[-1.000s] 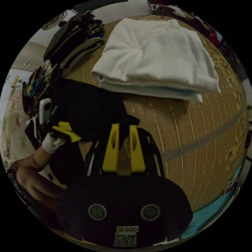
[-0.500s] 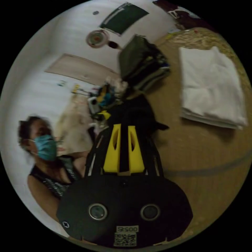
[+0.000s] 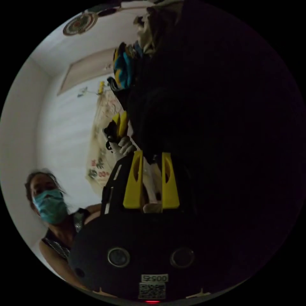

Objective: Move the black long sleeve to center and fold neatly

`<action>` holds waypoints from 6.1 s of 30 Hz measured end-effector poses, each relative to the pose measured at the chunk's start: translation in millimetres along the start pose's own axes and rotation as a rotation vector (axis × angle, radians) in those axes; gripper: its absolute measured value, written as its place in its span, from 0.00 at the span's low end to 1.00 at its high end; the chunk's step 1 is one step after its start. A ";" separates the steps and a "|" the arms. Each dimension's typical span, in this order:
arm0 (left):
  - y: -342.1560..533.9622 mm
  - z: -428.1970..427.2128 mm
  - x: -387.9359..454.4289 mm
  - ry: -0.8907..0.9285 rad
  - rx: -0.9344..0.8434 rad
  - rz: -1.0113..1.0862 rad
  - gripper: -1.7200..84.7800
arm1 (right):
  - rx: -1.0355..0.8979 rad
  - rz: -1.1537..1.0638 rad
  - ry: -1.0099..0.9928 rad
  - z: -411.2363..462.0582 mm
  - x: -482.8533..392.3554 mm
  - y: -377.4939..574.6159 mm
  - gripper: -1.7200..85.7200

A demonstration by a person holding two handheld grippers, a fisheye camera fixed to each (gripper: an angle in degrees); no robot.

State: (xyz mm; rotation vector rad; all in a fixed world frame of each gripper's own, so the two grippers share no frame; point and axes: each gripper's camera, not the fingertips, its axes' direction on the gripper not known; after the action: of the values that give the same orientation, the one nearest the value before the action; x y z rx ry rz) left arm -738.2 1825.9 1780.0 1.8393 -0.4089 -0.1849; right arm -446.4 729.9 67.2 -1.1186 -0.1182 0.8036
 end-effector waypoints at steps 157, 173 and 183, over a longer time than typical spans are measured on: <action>361.0 -322.2 -103.0 -0.833 -0.114 0.109 0.01 | 0.091 -0.340 1.369 486.2 -169.3 -174.1 0.01; 686.8 -499.8 -105.3 -0.802 -0.014 -0.568 0.14 | -0.823 -1.360 0.686 794.1 -191.7 36.8 0.12; 733.4 -478.0 -145.4 -0.666 -0.016 -0.598 0.14 | -1.080 -1.617 0.777 886.6 -137.0 133.0 0.14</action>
State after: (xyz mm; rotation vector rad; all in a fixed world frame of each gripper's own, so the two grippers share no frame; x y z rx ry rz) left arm -849.9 2119.3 2609.9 1.8048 -0.2904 -1.2239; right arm -1026.7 1338.5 406.5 -1.7159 -0.7270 -1.3035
